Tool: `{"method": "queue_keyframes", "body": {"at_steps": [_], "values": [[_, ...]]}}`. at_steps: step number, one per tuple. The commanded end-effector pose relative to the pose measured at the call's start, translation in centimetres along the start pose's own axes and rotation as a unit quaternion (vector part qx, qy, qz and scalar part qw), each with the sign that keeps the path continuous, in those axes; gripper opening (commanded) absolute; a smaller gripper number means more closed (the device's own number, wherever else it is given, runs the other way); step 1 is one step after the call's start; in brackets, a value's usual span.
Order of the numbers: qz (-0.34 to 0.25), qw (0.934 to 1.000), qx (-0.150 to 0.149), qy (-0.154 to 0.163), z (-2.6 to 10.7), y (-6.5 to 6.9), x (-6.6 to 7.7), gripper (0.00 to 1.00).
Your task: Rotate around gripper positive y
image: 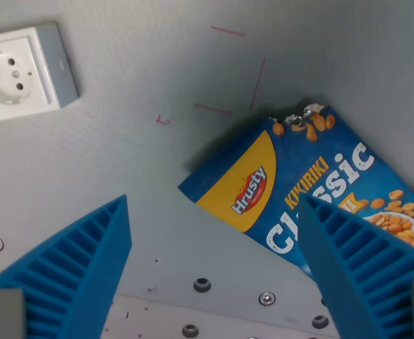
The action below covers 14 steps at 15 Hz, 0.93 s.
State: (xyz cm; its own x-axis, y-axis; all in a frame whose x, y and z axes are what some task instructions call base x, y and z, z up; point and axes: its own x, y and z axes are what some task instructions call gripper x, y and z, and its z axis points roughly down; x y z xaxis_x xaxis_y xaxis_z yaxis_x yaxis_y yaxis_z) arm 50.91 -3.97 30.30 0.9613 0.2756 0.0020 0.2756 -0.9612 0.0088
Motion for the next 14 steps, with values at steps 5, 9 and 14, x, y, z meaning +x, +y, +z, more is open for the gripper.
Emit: {"method": "queue_keyframes", "body": {"at_steps": [5,9,14], "values": [[0.0,0.9955,0.002,0.095,-0.08,-0.1,-0.31,1.0],[0.0,0.9926,0.002,0.121,-0.08,-0.1,-0.31,1.0],[0.0,0.9881,0.002,0.154,-0.08,-0.1,-0.31,1.0]]}}
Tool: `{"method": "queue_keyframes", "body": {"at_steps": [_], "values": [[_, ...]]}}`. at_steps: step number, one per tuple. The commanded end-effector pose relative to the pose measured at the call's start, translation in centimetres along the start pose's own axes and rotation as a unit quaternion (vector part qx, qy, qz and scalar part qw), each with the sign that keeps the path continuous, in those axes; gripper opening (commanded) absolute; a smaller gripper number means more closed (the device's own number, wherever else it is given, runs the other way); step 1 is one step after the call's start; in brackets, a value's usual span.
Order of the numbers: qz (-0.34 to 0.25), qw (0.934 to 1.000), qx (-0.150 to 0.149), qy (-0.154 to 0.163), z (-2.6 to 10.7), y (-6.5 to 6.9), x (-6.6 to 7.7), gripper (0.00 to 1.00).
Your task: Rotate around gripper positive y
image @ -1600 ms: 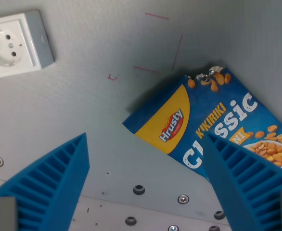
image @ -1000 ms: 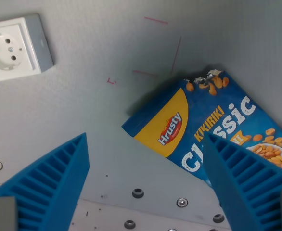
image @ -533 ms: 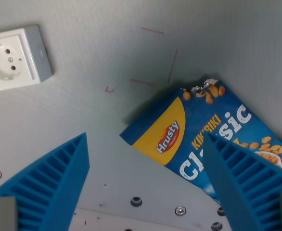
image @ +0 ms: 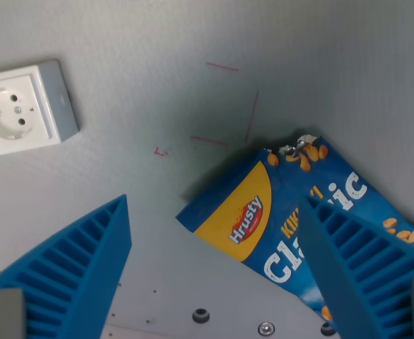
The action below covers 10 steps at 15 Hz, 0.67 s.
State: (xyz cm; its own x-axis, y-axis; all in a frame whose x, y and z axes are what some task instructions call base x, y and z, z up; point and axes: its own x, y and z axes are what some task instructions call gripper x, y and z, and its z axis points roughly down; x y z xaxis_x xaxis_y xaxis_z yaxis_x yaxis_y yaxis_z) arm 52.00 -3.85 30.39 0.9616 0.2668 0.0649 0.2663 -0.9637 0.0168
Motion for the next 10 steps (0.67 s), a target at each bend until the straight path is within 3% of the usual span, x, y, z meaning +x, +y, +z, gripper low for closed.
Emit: {"method": "queue_keyframes", "body": {"at_steps": [1,10], "values": [[-0.003,0.9915,0.007,0.13,-0.09,-0.26,-1.39,1.0],[-0.003,0.982,0.007,0.189,-0.09,-0.26,-1.39,1.0]]}}
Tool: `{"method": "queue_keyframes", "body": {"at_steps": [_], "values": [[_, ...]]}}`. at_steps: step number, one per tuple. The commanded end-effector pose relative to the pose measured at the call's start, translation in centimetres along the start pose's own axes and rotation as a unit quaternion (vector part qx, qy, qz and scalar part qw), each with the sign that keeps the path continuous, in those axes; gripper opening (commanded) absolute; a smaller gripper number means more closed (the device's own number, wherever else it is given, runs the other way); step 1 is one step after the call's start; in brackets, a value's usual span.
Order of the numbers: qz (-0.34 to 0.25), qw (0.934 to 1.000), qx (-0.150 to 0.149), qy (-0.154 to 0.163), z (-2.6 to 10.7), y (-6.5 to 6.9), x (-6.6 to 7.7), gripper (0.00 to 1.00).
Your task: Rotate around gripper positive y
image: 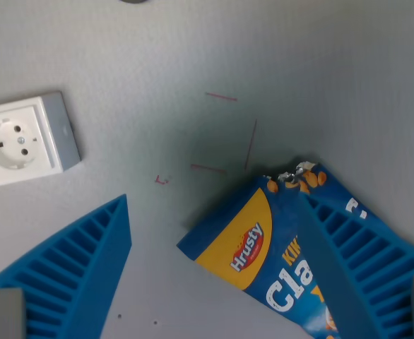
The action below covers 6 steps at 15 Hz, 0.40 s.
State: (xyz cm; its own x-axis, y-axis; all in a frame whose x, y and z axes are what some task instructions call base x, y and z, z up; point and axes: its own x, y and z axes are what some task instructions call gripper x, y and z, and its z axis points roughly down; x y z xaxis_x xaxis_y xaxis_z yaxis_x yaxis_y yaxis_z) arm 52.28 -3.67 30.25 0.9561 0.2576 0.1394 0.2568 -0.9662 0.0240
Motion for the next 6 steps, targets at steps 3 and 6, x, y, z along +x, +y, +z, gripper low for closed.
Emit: {"method": "queue_keyframes", "body": {"at_steps": [3,6], "values": [[-0.006,0.9851,0.012,0.172,-0.37,-0.14,-1.67,1.0],[-0.006,0.9814,0.012,0.191,-0.37,-0.14,-1.67,1.0]]}}
